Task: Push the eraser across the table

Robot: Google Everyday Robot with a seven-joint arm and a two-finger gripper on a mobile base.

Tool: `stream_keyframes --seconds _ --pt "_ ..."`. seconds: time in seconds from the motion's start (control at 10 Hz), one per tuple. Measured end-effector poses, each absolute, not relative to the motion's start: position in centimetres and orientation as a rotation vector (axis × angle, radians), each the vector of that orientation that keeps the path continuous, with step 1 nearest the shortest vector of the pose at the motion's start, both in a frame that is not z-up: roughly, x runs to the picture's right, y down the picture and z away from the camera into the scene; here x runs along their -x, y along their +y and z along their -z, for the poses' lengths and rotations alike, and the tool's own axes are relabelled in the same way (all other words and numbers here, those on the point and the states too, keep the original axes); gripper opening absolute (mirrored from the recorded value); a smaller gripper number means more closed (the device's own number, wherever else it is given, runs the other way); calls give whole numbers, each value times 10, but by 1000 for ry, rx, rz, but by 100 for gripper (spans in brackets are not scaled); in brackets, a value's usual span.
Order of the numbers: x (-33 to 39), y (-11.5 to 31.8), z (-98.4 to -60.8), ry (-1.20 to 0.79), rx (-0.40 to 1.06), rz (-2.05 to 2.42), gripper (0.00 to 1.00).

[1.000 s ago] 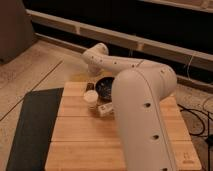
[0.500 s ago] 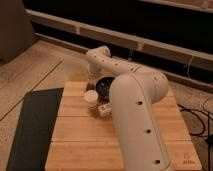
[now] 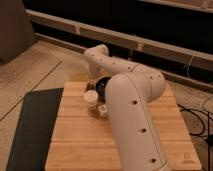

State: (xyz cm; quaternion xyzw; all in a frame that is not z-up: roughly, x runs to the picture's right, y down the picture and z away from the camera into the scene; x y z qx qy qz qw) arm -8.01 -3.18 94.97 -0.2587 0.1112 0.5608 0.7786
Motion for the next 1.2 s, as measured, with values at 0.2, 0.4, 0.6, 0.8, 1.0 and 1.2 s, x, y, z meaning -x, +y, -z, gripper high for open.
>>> stream_keyframes --seconds 0.2,0.4,0.6,0.8,1.0,1.2 --pt "84 -19 -954 283 570 -1184 0" --pt "95 -5 -962 319 598 -1151 0" --pt "108 7 -972 344 649 -1116 0" --pt "109 13 -979 368 679 -1109 0" --pt "103 18 -986 407 711 -1094 0" --pt "94 12 -996 429 702 -1070 0"
